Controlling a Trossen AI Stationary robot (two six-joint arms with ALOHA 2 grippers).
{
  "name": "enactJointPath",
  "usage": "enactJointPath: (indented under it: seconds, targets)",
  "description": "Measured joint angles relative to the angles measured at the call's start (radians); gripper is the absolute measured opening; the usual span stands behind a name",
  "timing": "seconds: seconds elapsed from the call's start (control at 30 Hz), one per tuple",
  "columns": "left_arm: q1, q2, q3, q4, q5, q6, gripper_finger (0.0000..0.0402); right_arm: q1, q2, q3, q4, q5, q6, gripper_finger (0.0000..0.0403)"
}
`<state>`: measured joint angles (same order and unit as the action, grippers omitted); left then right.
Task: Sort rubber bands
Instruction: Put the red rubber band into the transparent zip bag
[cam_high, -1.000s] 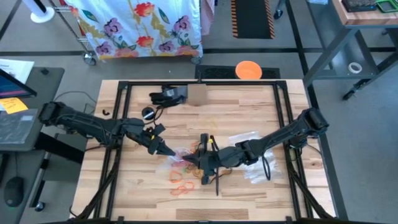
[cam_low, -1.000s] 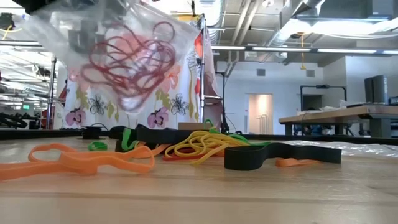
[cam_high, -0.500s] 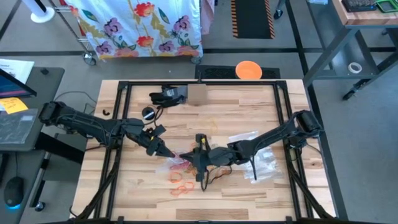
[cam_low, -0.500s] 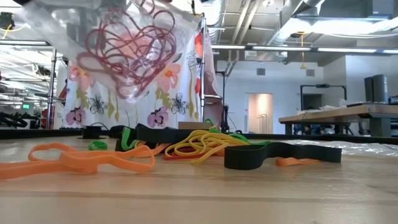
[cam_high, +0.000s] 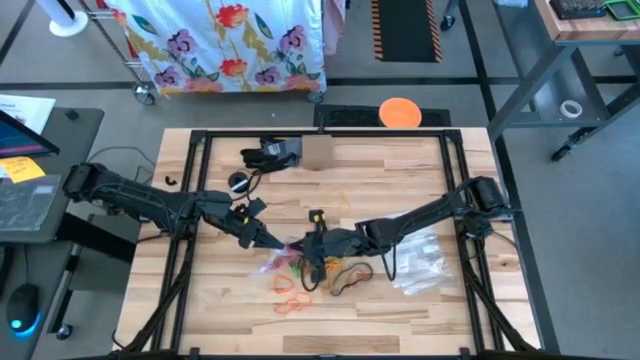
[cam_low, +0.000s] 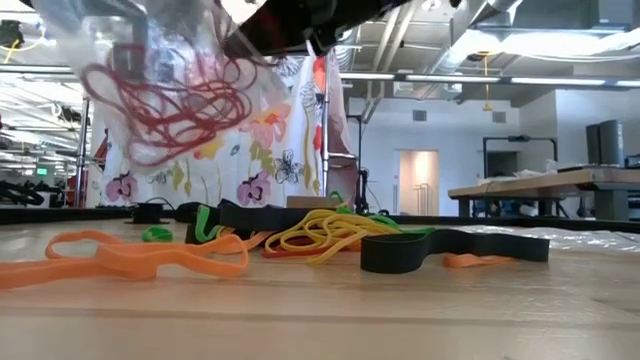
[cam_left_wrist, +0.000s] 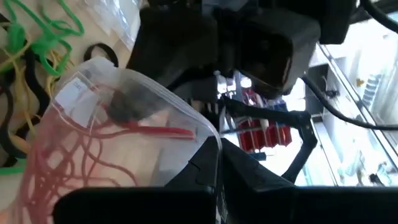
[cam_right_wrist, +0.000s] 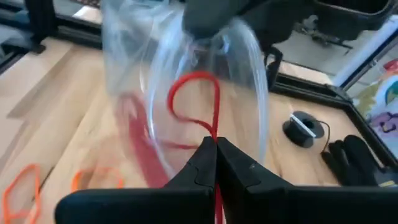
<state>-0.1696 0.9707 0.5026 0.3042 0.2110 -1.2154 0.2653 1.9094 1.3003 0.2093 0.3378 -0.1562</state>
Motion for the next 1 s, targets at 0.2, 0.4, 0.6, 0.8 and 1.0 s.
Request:
enactJointPath:
  seconds: [0.2,0.4,0.6,0.8,1.0]
  targets:
    - [-0.002,0.056,0.000,0.005,-0.025,-0.025,0.0000,-0.019,0.024,0.079,-0.110,-0.086,0.000,0.0000]
    - [-0.002,0.140,0.025,0.040,0.026,0.000,0.0000,-0.052,0.033,0.181,-0.335,-0.278,0.049,0.0000]
    - [-0.002,0.144,0.081,0.044,0.031,0.069,0.0000,-0.053,0.034,0.205,-0.440,-0.348,0.090,0.0000]
    - [-0.002,0.144,0.092,-0.012,0.024,0.071,0.0000,-0.057,0.035,0.218,-0.405,-0.339,0.112,0.0001]
    - [-0.005,0.144,0.092,-0.018,0.019,0.092,0.0000,-0.069,0.035,0.279,-0.477,-0.339,0.207,0.0052]
